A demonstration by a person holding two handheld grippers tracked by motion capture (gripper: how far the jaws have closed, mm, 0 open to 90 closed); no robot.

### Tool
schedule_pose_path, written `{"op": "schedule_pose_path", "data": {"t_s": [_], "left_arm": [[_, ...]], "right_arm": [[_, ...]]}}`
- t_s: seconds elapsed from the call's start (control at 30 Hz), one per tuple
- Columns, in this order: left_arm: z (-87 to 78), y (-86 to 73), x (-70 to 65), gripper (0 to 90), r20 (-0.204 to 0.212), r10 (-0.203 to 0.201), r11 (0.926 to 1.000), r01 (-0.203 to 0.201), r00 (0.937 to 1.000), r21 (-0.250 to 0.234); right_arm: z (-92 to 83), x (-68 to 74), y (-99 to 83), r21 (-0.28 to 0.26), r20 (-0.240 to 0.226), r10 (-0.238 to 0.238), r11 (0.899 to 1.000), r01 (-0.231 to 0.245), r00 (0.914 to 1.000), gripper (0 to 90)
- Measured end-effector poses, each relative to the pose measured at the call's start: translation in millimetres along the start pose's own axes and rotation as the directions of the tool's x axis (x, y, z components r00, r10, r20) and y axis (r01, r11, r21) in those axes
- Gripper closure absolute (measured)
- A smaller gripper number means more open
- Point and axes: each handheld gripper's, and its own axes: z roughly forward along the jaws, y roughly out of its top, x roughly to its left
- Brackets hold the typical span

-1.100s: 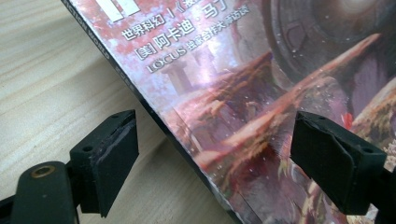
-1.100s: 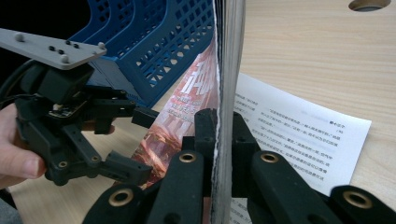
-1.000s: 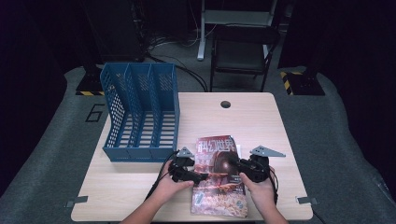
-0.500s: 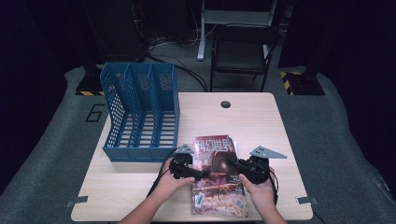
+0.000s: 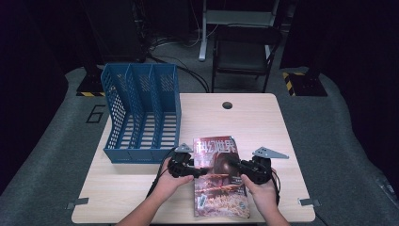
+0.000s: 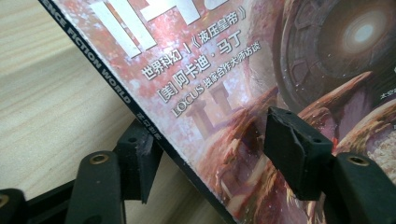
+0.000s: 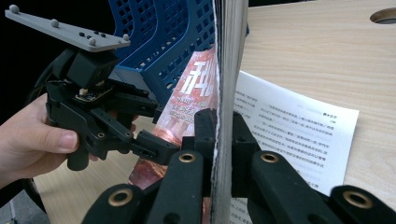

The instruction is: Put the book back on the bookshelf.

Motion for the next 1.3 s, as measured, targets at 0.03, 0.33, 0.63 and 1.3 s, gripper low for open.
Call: {"op": "schedule_pose_path", "data": {"t_s": [0.03, 0.33, 0.63, 1.3], "left_arm": [[-0.9, 0.8, 0.8, 40.4, -0.002, 0.012, 0.9999, -0.012, 0.9999, 0.005], [-9.9, 8.8, -4.9, 54.4, -0.018, 0.012, 0.9999, -0.013, 0.9998, -0.011], [-22.4, 19.9, -14.1, 64.5, -0.034, 0.041, 0.9990, -0.042, 0.9986, -0.017], [-47.8, 43.8, -17.3, 76.4, -0.018, 0.058, 0.9968, -0.058, 0.9982, -0.055]], "right_arm": [[0.5, -0.4, -0.3, -0.003, -0.002, 0.000, 1.000, 0.000, 1.0000, 86.0], [0.5, -1.5, 1.9, 0.006, -0.008, 0.019, 1.000, -0.019, 0.9998, 85.9], [-2.3, 1.5, 6.5, -0.001, -0.007, 0.010, 1.000, -0.010, 0.9999, 85.9], [-12.6, -1.3, 23.4, -0.039, -0.022, 0.016, 0.999, -0.017, 0.9996, 85.7]]}}
